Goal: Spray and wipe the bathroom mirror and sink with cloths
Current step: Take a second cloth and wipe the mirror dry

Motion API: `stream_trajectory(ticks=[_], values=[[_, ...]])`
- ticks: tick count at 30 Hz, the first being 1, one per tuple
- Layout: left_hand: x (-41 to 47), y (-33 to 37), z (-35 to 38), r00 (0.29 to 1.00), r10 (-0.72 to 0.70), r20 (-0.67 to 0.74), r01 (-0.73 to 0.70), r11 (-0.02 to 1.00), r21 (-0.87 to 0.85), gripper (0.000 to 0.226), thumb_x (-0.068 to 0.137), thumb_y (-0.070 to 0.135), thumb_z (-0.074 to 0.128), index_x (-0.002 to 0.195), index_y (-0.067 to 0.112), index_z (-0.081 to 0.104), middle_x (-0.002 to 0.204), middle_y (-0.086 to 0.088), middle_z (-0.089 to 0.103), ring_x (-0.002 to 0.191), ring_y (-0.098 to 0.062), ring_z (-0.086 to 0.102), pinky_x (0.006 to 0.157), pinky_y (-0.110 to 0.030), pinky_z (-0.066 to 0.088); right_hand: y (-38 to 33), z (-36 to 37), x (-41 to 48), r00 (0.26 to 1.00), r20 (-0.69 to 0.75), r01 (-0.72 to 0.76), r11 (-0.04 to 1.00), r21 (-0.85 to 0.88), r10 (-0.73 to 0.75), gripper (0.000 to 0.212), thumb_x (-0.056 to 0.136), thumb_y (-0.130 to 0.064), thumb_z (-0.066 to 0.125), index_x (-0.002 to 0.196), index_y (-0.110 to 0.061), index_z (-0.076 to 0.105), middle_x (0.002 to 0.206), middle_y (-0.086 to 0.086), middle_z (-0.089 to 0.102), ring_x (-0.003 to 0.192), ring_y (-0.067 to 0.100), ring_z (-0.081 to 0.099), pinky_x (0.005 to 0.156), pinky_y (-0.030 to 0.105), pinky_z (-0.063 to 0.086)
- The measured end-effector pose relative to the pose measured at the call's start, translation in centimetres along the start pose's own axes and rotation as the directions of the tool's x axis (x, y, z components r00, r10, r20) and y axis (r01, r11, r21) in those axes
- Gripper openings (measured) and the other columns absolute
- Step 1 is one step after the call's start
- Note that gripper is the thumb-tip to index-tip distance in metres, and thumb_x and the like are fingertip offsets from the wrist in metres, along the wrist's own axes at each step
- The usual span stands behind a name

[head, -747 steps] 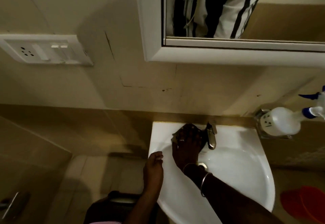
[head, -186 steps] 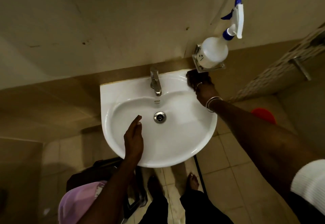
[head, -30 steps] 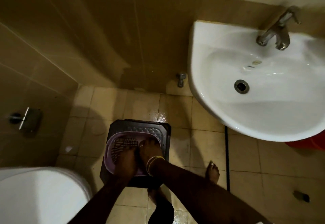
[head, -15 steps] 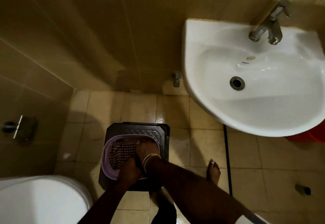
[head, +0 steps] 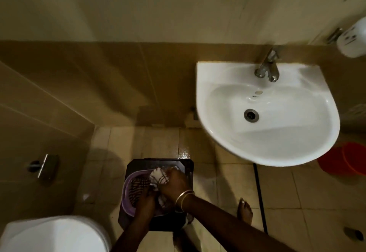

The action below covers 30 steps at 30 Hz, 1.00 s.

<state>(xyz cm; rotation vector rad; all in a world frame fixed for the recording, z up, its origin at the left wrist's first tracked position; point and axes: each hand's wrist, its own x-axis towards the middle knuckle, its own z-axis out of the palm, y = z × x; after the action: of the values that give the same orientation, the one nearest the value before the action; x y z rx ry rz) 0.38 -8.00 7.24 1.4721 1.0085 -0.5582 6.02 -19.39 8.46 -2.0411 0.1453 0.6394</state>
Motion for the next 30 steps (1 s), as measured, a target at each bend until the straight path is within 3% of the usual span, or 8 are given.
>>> stream_trajectory(ticks=[4, 7, 13, 16, 19, 23, 26, 30], values=[[-3.9, 4.3, 2.1, 0.998, 0.035, 0.048, -0.014, 0.925, -0.380, 0.025, 0.103, 0.008, 0.049, 0.121, 0.002, 0.067, 0.108, -0.019, 0.073, 0.112, -0.040, 0.065, 0.098, -0.051, 0.052, -2.8, -6.1, -2.5, 0.992, -0.102, -0.038, 0.942, 0.334, 0.076, 0.026, 0.079, 0.000, 0.079, 0.102, -0.005, 0.067, 0.080, -0.008, 0.066, 0.066, -0.010, 0.062, 0.063, 0.007, 0.046], [-8.4, 8.1, 4.0, 0.969, 0.100, 0.225, 0.068, 0.770, -0.634, 0.031, 0.104, 0.016, 0.049, 0.116, -0.002, 0.072, 0.111, -0.024, 0.075, 0.097, -0.033, 0.076, 0.081, -0.043, 0.064, -4.5, -10.9, -3.5, 0.989, -0.096, -0.047, 0.859, 0.509, 0.111, 0.031, 0.079, 0.009, 0.072, 0.104, -0.006, 0.064, 0.090, 0.003, 0.071, 0.076, 0.004, 0.066, 0.066, 0.013, 0.053], [-13.8, 15.1, 8.8, 0.908, 0.305, 0.288, -0.046, 0.755, -0.655, 0.035, 0.098, 0.012, 0.054, 0.128, -0.005, 0.063, 0.118, -0.025, 0.072, 0.097, -0.030, 0.076, 0.071, -0.036, 0.064, -7.7, -20.8, -5.0, 0.988, -0.151, 0.076, 0.765, 0.639, 0.028, 0.039, 0.072, 0.015, 0.068, 0.105, -0.006, 0.060, 0.085, 0.009, 0.071, 0.066, 0.004, 0.069, 0.061, 0.018, 0.055], [-15.9, 18.4, 11.2, 0.890, 0.368, 0.270, -0.116, 0.755, -0.646, 0.049, 0.088, 0.011, 0.064, 0.134, -0.005, 0.059, 0.126, -0.026, 0.068, 0.104, -0.032, 0.074, 0.078, -0.037, 0.064, -8.5, -25.1, -5.7, 0.984, -0.177, 0.121, 0.672, 0.730, 0.015, 0.048, 0.056, -0.001, 0.066, 0.102, -0.011, 0.059, 0.087, 0.013, 0.073, 0.078, 0.023, 0.071, 0.069, 0.034, 0.058], [-17.6, 21.1, 13.4, 0.857, 0.433, 0.279, -0.168, 0.746, -0.644, 0.054, 0.087, 0.011, 0.070, 0.138, -0.002, 0.057, 0.135, -0.027, 0.063, 0.123, -0.039, 0.064, 0.094, -0.044, 0.060, -9.4, -28.7, -6.7, 0.979, -0.205, 0.172, 0.583, 0.794, -0.010, 0.044, 0.059, 0.001, 0.067, 0.099, -0.012, 0.054, 0.088, 0.013, 0.072, 0.078, 0.024, 0.069, 0.067, 0.037, 0.057], [-20.4, 24.4, 16.0, 0.833, 0.475, 0.282, -0.212, 0.746, -0.631, 0.051, 0.088, 0.006, 0.067, 0.137, 0.000, 0.056, 0.130, -0.025, 0.067, 0.120, -0.039, 0.065, 0.080, -0.043, 0.063, -10.2, -33.3, -8.0, 0.950, -0.305, 0.275, 0.653, 0.706, -0.070, 0.035, 0.080, 0.013, 0.072, 0.097, -0.011, 0.052, 0.096, 0.016, 0.071, 0.085, 0.027, 0.069, 0.062, 0.034, 0.058], [-22.5, 26.7, 17.8, 0.819, 0.508, 0.266, -0.271, 0.752, -0.601, 0.045, 0.092, 0.005, 0.066, 0.136, 0.002, 0.056, 0.126, -0.023, 0.070, 0.115, -0.038, 0.068, 0.074, -0.042, 0.063, -10.4, -36.0, -8.6, 0.910, -0.397, 0.357, 0.712, 0.604, -0.120, 0.033, 0.085, 0.008, 0.073, 0.100, -0.015, 0.054, 0.105, 0.012, 0.070, 0.097, 0.028, 0.070, 0.074, 0.037, 0.062], [-25.0, 29.4, 20.3, 0.774, 0.588, 0.235, -0.386, 0.733, -0.560, 0.034, 0.093, 0.004, 0.067, 0.127, 0.005, 0.061, 0.124, -0.022, 0.071, 0.112, -0.037, 0.070, 0.089, -0.049, 0.060, -11.3, -38.9, -9.3, 0.820, -0.519, 0.472, 0.799, 0.372, -0.242, 0.032, 0.087, -0.018, 0.081, 0.104, -0.036, 0.059, 0.115, -0.012, 0.064, 0.113, 0.007, 0.059, 0.090, 0.029, 0.056]])
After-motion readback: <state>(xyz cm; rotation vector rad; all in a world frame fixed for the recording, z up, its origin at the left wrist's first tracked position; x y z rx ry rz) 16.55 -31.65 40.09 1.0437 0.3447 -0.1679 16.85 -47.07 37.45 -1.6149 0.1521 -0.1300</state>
